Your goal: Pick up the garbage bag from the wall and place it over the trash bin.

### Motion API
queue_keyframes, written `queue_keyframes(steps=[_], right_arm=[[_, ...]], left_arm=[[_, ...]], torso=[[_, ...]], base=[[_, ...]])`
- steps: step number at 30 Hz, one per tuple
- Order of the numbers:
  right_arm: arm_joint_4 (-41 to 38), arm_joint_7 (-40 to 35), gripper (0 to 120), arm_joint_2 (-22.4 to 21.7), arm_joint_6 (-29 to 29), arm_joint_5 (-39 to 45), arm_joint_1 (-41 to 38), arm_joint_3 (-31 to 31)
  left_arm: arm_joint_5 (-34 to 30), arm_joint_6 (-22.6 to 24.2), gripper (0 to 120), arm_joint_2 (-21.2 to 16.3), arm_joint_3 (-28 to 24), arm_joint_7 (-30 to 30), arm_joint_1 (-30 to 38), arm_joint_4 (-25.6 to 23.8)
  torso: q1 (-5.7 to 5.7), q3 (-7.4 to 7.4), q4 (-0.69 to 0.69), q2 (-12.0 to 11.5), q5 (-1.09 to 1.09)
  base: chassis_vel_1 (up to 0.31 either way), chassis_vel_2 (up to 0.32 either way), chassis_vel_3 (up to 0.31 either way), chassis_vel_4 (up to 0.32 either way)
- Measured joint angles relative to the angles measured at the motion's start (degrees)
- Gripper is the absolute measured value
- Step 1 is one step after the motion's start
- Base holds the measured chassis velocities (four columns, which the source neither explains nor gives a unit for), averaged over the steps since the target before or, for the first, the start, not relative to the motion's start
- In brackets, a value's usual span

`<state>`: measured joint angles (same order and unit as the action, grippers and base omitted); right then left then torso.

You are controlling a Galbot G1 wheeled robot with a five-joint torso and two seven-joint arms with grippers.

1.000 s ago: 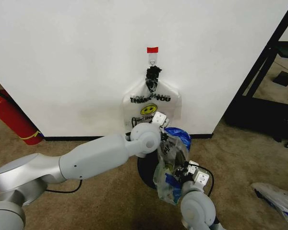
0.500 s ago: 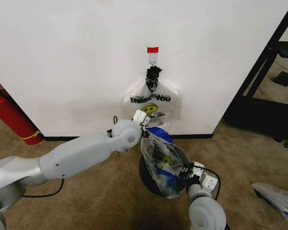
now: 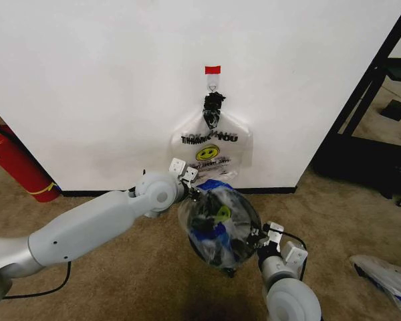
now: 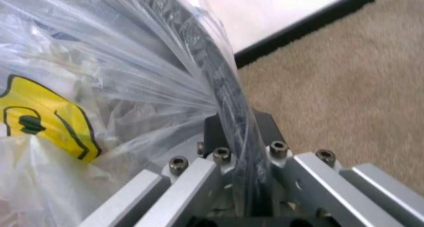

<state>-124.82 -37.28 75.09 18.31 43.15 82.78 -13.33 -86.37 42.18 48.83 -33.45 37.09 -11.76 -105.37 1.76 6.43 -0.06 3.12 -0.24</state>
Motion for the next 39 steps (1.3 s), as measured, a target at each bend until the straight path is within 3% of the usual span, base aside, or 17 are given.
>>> queue_keyframes(steps=[7,10,14,18,19,21,22,26,29,33,39], right_arm=[[1.16,-1.57,0,0.79,0.63,3.27,-0.53,-1.48],[2.14,-1.79,0,0.81,1.14,3.26,-0.51,-1.64],[2.41,-2.12,0,0.91,1.35,3.22,-0.41,-1.84],[2.49,-3.07,0,1.18,1.69,4.73,-0.3,-2.79],[2.65,-3.65,0,1.26,1.96,6.09,-0.44,-3.43],[2.68,-3.95,0,1.28,2.16,6.77,-0.49,-3.79],[2.71,-4.57,0,1.25,2.62,8.18,-0.61,-4.59],[2.75,-5.96,0,1.04,3.39,10.49,-1.11,-5.7],[2.77,-6.27,0,0.97,3.68,10.54,-1.14,-5.84],[2.71,-6.37,0,0.8,4.05,9.39,-0.89,-5.74],[2.68,-6.25,0,0.97,4.12,6.92,-0.57,-5.43]], left_arm=[[1.32,0.0,53,-0.08,4.79,-0.83,-2.35,-2.79],[2.61,-0.01,68,0.29,6.55,-0.83,-1.01,-3.42],[2.67,-0.02,78,0.3,6.99,-0.81,0.02,-3.64],[9.32,-0.57,95,-1.99,8.54,-1.08,-3.3,-8.07],[13.41,-2.25,98,-3.15,9.32,-2.71,-6.06,-10.68],[15.97,-3.24,99,-3.81,9.7,-3.91,-7.5,-12.07],[22.6,-6.01,100,-5.74,10.56,-7.91,-10.95,-15.28],[37.18,-15.27,100,-11.26,10.01,-20.07,-18.7,-21.9],[40.81,-16.86,100,-11.65,8.42,-23.81,-20.28,-23.78],[40.88,-15.66,100,-9.5,5.75,-25.51,-18.98,-24.76],[37.11,-11.93,99,-6.74,1.99,-23.25,-14.98,-24.9]], torso=[[0.0,0.0,0.02,0.0,-0.01],[0.0,0.0,-0.01,0.0,0.0],[0.0,0.0,-0.01,0.0,0.0],[0.0,0.0,0.0,0.0,0.01],[0.0,0.0,0.01,0.0,0.0],[0.0,0.0,0.03,0.0,-0.01],[0.0,0.0,0.02,0.0,-0.01],[0.0,-0.01,0.04,0.0,0.0],[0.0,-0.01,0.03,0.0,-0.01],[0.0,0.0,-0.03,-0.01,0.0],[0.0,0.0,0.01,-0.01,0.01]], base=[[0.0,0.0,0.0,0.0],[0.0,0.0,0.0,0.0],[0.0,0.0,0.0,0.0],[0.0,0.0,0.0,0.0],[0.0,0.0,0.0,0.0],[0.0,0.0,0.0,0.0],[0.0,0.0,0.0,0.0],[0.0,0.0,0.0,0.0],[0.0,0.0,0.0,0.0],[0.0,0.0,0.0,0.0],[0.0,0.0,0.0,0.0]])
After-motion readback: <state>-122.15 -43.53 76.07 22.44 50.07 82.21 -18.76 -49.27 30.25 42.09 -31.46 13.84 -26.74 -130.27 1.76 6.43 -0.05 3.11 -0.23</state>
